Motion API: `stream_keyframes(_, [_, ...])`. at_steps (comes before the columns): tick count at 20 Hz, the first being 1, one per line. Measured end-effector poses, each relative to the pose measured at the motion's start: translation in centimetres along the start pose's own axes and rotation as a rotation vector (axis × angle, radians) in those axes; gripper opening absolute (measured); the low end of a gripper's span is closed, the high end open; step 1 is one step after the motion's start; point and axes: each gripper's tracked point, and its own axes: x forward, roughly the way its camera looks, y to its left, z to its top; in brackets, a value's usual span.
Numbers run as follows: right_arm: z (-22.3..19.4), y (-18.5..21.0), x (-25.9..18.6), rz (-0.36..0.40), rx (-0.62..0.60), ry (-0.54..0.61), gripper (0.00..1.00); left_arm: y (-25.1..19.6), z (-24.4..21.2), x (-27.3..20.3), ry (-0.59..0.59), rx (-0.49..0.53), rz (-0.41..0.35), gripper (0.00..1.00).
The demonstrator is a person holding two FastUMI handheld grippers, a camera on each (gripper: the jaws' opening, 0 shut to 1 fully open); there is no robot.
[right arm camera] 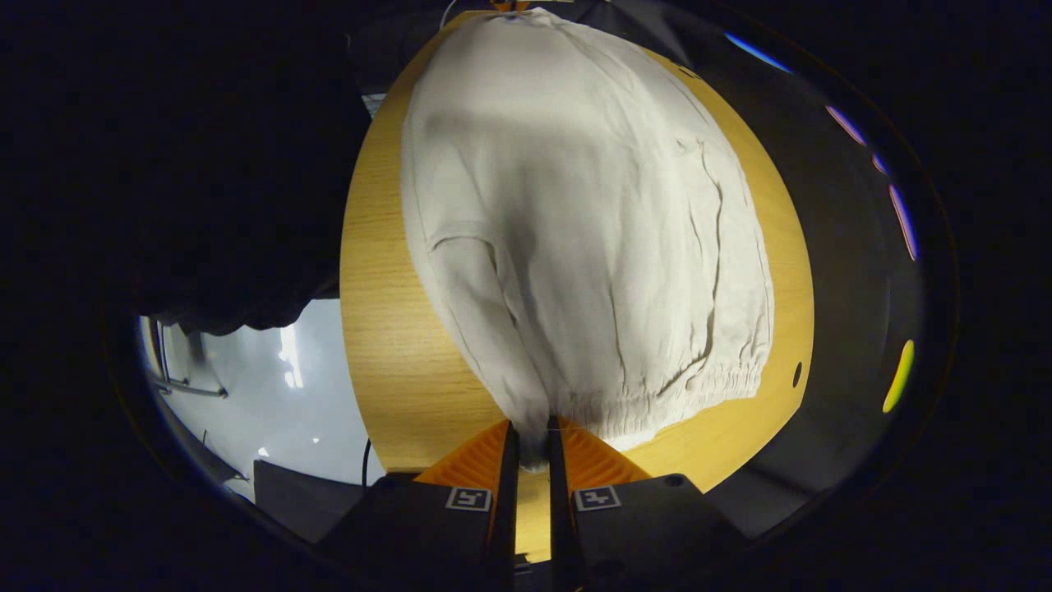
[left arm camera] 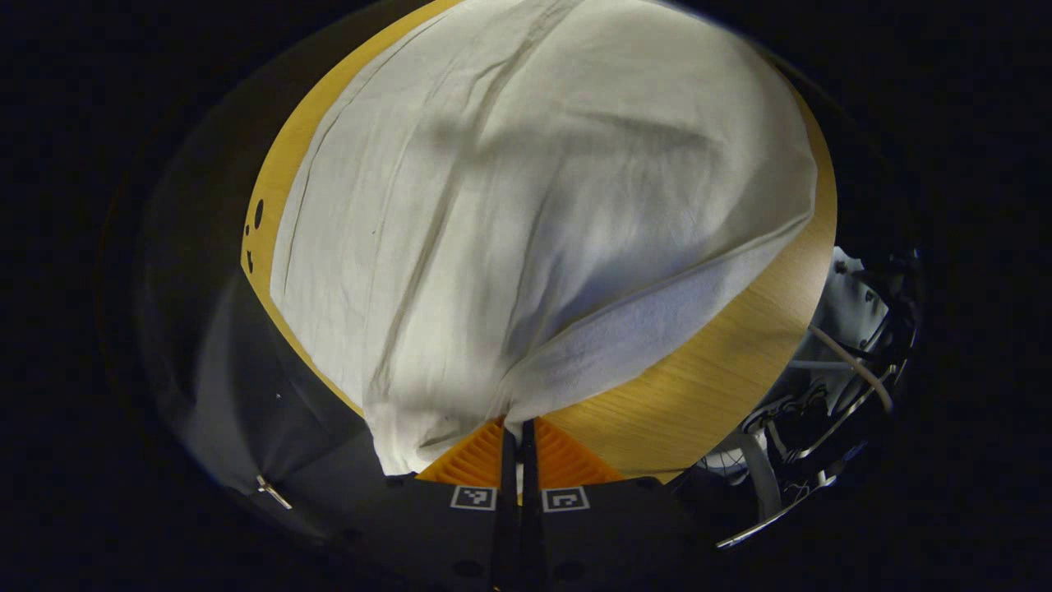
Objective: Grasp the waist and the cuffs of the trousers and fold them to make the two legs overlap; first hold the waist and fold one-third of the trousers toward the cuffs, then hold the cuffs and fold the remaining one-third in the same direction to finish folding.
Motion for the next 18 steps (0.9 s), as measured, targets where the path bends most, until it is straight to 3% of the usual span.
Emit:
stream_keyframes(2, [0.1,-0.8,-0.2,0.016,0.141,0.003,0.22,-0.1,-0.2,0.0,-0.013,-0.054,-0.026,0.06])
stream_keyframes(3, [0.4,-1.2,-0.9,0.016,0.221,-0.001,0.13,0.1,0.0,0.0,-0.023,-0.085,-0.043,0.06])
stream_keyframes(7, [1.8,-3.2,-3.9,-0.043,0.406,-0.066,0.13,1.0,1.0,-0.6,-0.090,-0.223,-0.069,0.06])
stream_keyframes(11, [3.1,-5.5,-6.2,-0.076,0.526,-0.113,0.13,2.9,1.3,-1.8,-0.155,-0.344,-0.073,0.05])
stream_keyframes(18, [4.4,-11.1,-7.6,-0.142,0.684,-0.175,0.13,5.4,1.4,-2.1,-0.201,-0.445,-0.072,0.06])
